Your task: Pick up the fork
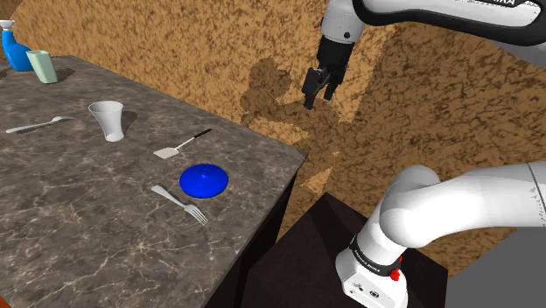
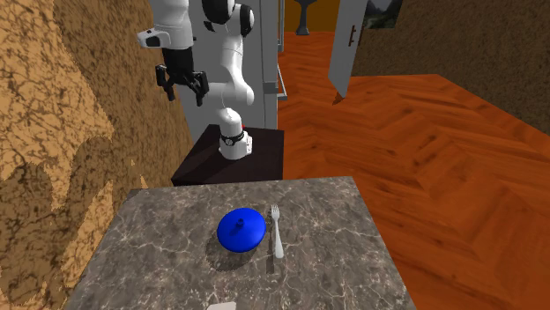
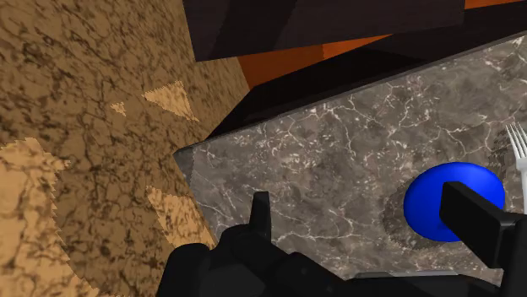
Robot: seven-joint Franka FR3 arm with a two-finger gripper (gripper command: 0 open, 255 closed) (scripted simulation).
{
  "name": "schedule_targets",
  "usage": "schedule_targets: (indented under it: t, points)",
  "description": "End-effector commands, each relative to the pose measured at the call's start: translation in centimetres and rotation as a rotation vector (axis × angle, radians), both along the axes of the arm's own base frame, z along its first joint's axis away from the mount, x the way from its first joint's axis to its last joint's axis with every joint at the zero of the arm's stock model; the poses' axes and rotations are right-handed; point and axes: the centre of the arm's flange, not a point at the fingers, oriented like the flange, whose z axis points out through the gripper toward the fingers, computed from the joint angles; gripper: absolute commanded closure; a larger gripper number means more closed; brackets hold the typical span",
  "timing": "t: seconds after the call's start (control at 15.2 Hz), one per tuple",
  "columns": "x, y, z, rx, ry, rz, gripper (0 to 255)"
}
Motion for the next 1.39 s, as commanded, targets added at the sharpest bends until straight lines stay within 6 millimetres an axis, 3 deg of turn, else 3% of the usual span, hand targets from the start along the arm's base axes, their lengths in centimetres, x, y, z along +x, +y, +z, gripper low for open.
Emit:
schedule_targets:
  t: [0.0,1.32]
  points:
    - [0.0,0.0,0.0,0.000,0.000,0.000,0]
    - [13.0,15.2,-15.5,0.068,-0.027,0.132,0]
